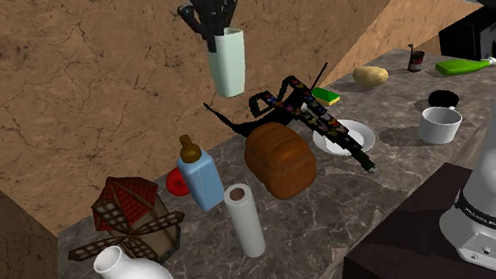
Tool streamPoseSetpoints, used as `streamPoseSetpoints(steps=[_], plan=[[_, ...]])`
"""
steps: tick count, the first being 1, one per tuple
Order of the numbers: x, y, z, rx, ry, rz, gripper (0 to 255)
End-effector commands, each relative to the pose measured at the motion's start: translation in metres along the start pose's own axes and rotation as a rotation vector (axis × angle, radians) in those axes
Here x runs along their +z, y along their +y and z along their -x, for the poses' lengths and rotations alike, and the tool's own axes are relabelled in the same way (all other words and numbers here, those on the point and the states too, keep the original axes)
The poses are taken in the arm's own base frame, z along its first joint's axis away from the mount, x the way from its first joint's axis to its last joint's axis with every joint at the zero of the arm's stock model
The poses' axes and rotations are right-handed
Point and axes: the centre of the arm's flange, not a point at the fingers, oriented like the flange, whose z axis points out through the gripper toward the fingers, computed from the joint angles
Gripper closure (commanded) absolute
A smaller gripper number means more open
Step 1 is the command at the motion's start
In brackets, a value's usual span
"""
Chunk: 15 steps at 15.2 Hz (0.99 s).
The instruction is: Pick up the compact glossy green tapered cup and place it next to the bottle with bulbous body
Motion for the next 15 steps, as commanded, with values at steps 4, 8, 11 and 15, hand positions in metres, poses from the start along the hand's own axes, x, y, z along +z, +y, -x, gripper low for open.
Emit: streamPoseSetpoints(steps=[4,8,11,15], plan=[[0.001,-0.047,0.047,0.001,0.001,0.000,255],[0.002,-0.086,0.083,0.001,0.001,0.000,255],[0.003,-0.115,0.110,0.001,0.001,0.000,255],[0.004,-0.153,0.146,0.001,0.001,0.000,255]])
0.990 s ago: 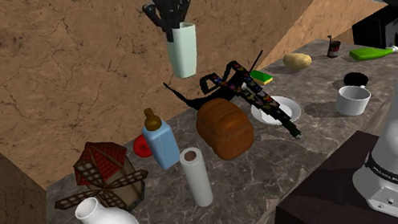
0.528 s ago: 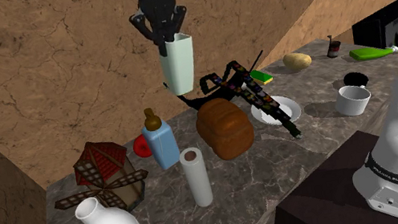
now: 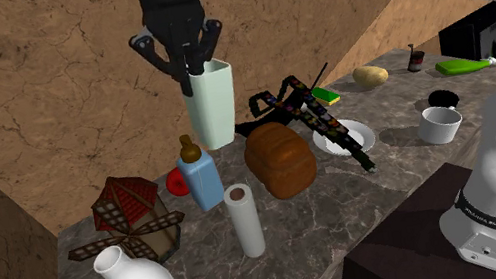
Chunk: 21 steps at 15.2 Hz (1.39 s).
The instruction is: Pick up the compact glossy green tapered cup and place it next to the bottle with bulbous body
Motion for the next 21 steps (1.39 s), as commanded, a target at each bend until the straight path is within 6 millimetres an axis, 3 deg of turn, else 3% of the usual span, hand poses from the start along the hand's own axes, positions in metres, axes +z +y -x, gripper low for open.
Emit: streamPoseSetpoints(steps=[1,9,21], plan=[[0.001,-0.019,0.016,0.002,0.001,0.000,255],[0.003,-0.100,0.092,0.002,0.001,0.000,255],[0.066,-0.095,0.096,0.002,0.001,0.000,255]])
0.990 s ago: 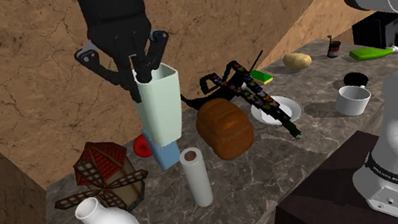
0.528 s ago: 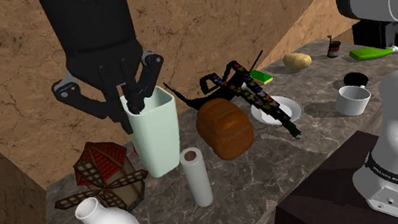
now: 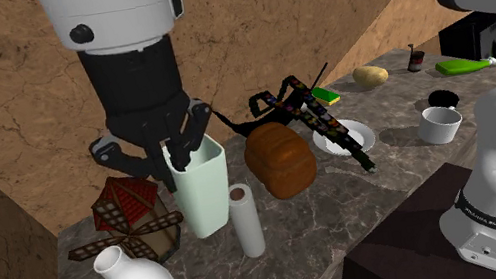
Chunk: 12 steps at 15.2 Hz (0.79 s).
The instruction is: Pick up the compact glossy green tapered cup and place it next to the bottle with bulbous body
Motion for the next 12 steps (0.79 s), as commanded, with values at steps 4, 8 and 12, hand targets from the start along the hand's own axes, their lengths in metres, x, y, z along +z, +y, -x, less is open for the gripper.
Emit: streamPoseSetpoints(steps=[4,8,12], plan=[[0.025,0.003,0.002,0.000,0.000,-0.001,255],[0.046,0.005,0.003,0.000,0.000,-0.001,255],[0.068,0.006,0.005,0.000,0.000,-0.001,255]])
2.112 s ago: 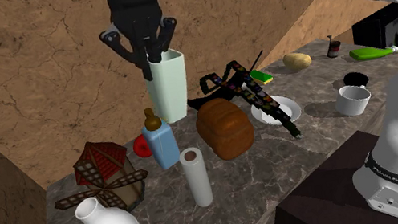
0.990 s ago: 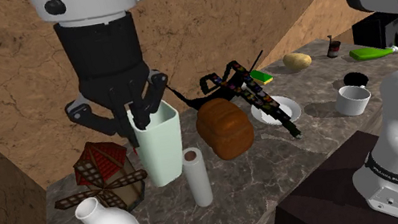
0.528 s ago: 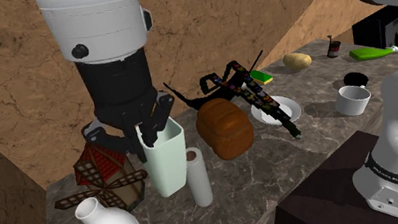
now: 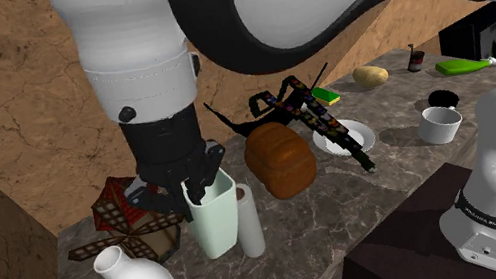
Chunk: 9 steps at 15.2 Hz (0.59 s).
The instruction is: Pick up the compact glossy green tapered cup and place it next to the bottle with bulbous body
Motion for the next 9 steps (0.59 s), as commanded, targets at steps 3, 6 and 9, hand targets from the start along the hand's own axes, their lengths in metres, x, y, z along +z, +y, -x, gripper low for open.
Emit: streamPoseSetpoints(steps=[3,6,9], plan=[[0.021,0.003,0.001,0.000,0.000,-0.001,255],[0.037,0.004,0.002,0.000,0.000,-0.001,255],[0.053,0.005,0.003,0.000,0.000,-0.001,255]])
